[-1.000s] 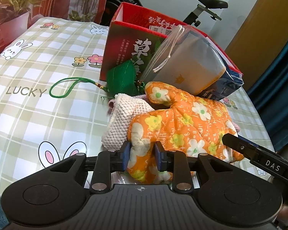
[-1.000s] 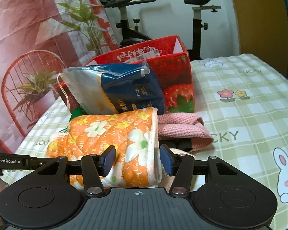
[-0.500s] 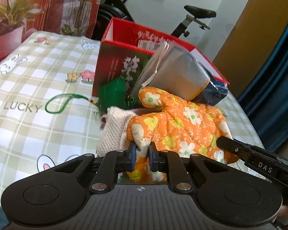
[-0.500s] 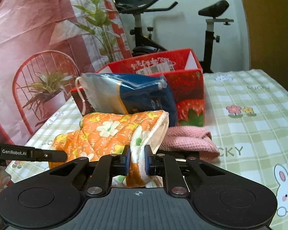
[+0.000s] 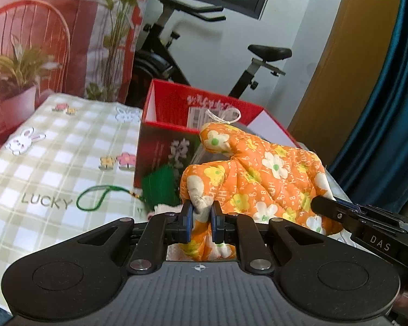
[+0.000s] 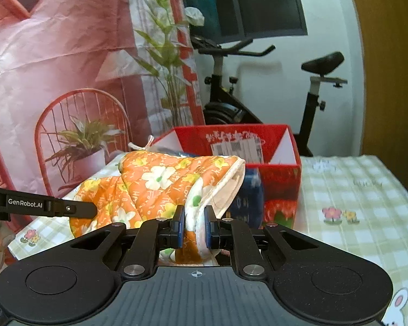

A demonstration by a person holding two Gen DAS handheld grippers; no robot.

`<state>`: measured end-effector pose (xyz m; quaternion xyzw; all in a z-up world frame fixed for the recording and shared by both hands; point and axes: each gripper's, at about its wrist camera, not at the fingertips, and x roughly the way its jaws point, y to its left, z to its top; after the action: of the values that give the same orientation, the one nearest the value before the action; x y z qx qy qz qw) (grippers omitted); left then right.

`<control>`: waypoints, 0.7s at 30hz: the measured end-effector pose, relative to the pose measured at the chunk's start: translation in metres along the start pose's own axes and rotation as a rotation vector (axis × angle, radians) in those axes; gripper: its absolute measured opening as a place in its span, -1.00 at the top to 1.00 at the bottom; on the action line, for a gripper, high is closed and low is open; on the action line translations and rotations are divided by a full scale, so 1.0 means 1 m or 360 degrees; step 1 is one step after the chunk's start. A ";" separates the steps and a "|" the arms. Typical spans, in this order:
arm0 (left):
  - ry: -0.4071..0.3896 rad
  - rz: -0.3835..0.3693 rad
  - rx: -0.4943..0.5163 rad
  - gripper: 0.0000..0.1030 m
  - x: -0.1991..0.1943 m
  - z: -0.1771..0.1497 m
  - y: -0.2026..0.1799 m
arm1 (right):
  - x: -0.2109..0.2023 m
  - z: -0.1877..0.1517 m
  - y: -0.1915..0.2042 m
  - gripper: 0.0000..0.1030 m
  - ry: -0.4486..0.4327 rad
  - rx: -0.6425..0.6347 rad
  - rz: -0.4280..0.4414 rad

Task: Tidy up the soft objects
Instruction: 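Carry the oven mitt with the left tool into the red box and release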

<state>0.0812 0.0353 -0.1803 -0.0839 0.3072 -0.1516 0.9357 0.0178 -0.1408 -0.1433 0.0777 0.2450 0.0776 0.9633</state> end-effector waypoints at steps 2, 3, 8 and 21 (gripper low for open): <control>-0.0025 0.0003 0.0008 0.73 -0.002 0.002 -0.001 | 0.000 0.004 0.002 0.74 -0.0012 -0.0015 0.0001; -0.0038 0.0006 0.0013 0.73 -0.004 0.003 -0.001 | 0.000 0.007 0.003 0.74 -0.0018 -0.0026 0.0003; -0.0094 0.0008 0.0011 0.73 -0.010 0.011 0.000 | -0.001 0.023 0.007 0.74 -0.0071 -0.0078 0.0017; -0.0184 0.0005 0.0073 0.72 -0.003 0.057 -0.001 | 0.024 0.077 -0.003 0.74 -0.0122 -0.0134 0.0081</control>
<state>0.1127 0.0388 -0.1334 -0.0707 0.2493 -0.1520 0.9538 0.0760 -0.1484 -0.0879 0.0461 0.2024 0.1093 0.9721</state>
